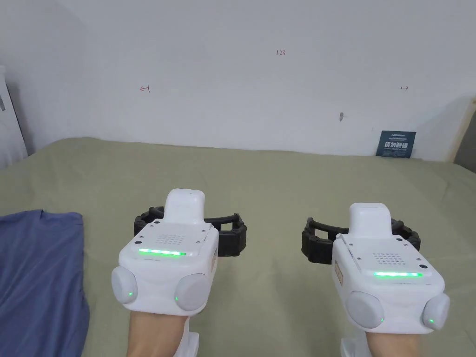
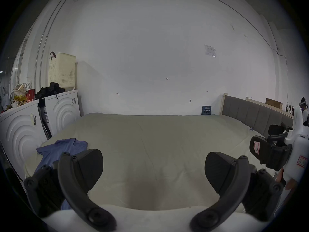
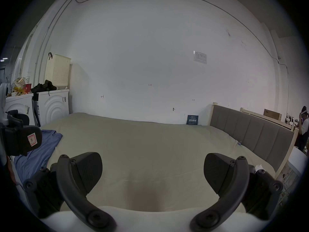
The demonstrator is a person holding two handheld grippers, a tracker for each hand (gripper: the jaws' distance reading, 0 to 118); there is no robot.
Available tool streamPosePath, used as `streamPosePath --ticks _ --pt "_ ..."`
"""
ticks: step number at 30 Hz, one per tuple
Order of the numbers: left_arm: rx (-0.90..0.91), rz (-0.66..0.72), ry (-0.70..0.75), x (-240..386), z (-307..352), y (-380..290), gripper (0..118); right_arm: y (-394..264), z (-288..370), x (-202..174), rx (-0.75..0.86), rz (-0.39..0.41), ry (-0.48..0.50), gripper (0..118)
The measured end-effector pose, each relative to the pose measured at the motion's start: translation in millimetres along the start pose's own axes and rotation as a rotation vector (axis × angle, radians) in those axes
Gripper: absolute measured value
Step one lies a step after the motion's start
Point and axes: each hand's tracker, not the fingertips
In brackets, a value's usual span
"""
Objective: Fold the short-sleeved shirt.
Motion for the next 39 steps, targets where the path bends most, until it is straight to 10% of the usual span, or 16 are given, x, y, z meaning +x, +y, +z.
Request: streamPosePath --ticks 39 --pt "0.026 -0.004 0.004 2.9 5.0 7.4 118 1.2 1.1 3.5 0.0 -0.017 -0.01 118"
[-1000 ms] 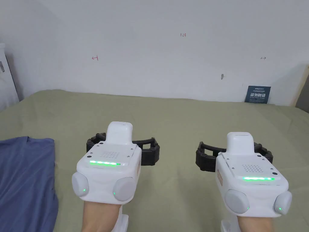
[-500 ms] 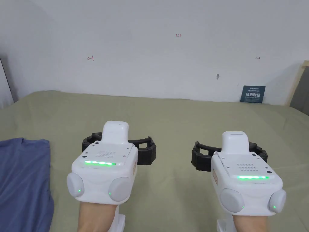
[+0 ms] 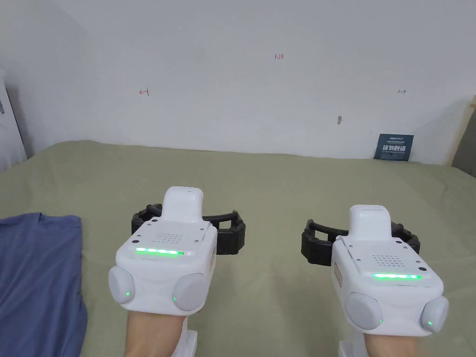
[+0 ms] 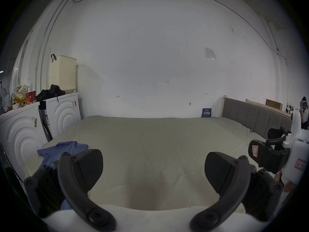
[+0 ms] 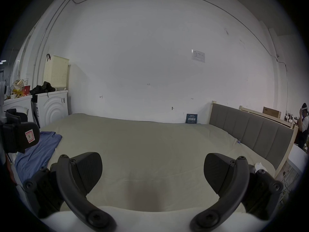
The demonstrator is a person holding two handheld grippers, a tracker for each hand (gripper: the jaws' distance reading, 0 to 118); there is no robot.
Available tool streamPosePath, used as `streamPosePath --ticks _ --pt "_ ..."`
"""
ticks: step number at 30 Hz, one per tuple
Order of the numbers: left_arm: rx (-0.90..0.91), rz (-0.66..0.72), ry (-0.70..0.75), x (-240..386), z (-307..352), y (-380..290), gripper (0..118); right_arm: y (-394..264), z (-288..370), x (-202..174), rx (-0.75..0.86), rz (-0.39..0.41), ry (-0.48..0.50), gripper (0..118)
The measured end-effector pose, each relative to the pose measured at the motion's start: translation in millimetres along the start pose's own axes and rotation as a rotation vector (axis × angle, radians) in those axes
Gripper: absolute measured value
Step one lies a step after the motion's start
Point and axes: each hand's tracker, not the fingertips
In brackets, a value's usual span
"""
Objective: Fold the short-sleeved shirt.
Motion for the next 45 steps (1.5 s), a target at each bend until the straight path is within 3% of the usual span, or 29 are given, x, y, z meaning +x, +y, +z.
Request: streamPosePath --ticks 15,16,17,18,19,20,21,23,37,39,45 --pt "-0.002 0.01 0.012 -7.2 -1.4 0.9 118 2.5 -1.5 2.2 0.006 0.004 -0.001 118" --pt "-0.007 0.005 0.011 -7.1 -1.6 1.1 118 3.0 -1.5 2.0 0.006 0.006 -0.003 116" --pt "-0.006 0.005 0.011 -7.1 -1.1 1.1 113 3.8 -0.9 1.8 0.006 0.005 -0.002 102" --pt "-0.005 0.005 0.014 -7.4 0.5 1.1 89 5.3 1.6 2.1 0.008 0.003 0.003 66" --pt "-0.003 0.01 -0.001 -7.4 1.8 1.3 34 6.3 2.8 1.9 0.013 0.007 0.005 11" --pt "-0.004 0.012 0.002 -6.2 1.5 1.3 1 7.1 1.6 0.5 0.014 0.014 -0.009 0" --pt "-0.023 0.009 0.014 -3.3 -2.4 0.9 1 8.0 6.5 0.9 0.036 -0.009 -0.088 0" --pt "-0.015 0.025 0.006 -10.4 -2.2 -3.9 1 18.7 13.4 1.2 0.013 -0.01 -0.018 0" --pt "-0.004 0.027 0.05 -42.3 -1.0 -3.1 1 16.5 -5.0 -9.3 0.021 0.027 -0.019 0" --pt "0.001 0.029 0.093 -63.5 4.7 -1.1 2 22.1 -11.1 -25.6 0.028 0.041 0.01 0" --pt "0.018 0.032 0.316 -148.6 37.1 11.0 2 33.4 -36.6 -116.6 0.052 0.027 0.231 0"
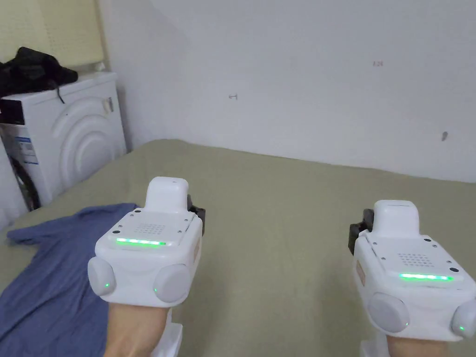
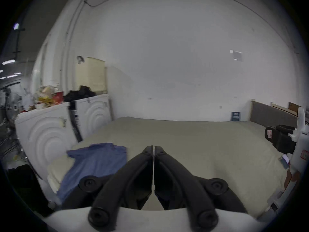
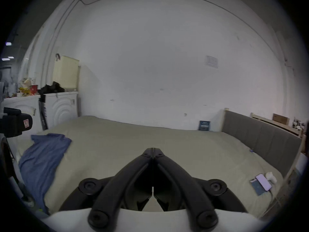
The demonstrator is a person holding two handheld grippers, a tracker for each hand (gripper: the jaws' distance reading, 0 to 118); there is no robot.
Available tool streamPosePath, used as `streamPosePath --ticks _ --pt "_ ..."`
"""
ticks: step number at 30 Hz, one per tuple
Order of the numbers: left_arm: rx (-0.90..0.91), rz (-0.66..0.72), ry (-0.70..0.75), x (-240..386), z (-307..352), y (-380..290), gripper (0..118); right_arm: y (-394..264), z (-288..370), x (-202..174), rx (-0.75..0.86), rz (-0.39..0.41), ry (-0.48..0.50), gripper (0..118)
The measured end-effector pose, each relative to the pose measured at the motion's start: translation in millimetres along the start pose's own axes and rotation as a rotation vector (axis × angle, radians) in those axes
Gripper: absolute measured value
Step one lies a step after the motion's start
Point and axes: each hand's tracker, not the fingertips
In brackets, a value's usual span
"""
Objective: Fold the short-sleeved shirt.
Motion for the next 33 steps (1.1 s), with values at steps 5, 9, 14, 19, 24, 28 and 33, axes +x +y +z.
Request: streamPosePath --ticks 5,9,14,19,24,28,33 --pt "-0.001 0.021 0.205 -86.5 17.7 7.0 2 7.3 -22.8 -83.4 0.013 -0.019 0.192 0" --pt "-0.014 0.03 0.329 -139.2 29.5 5.0 2 9.4 -32.0 -135.0 0.011 -0.03 0.299 0" --pt "-0.044 0.033 0.404 -174.6 32.3 -1.3 3 6.3 -43.3 -175.4 0.0 -0.027 0.373 0" --pt "-0.083 0.055 0.422 -190.3 11.4 -10.1 3 -0.6 -59.9 -194.4 -0.029 -0.015 0.4 0" --pt "-0.13 0.071 0.397 -194.0 -31.4 -23.2 3 -11.4 -79.7 -209.5 -0.061 0.005 0.404 0" --pt "-0.189 0.077 0.341 -188.3 -78.6 -35.7 3 -19.0 -97.6 -217.4 -0.082 0.002 0.402 0" --pt "-0.394 0.191 0.217 -192.8 -177.7 -64.7 3 -38.5 -116.5 -221.0 -0.122 0.005 0.389 0"
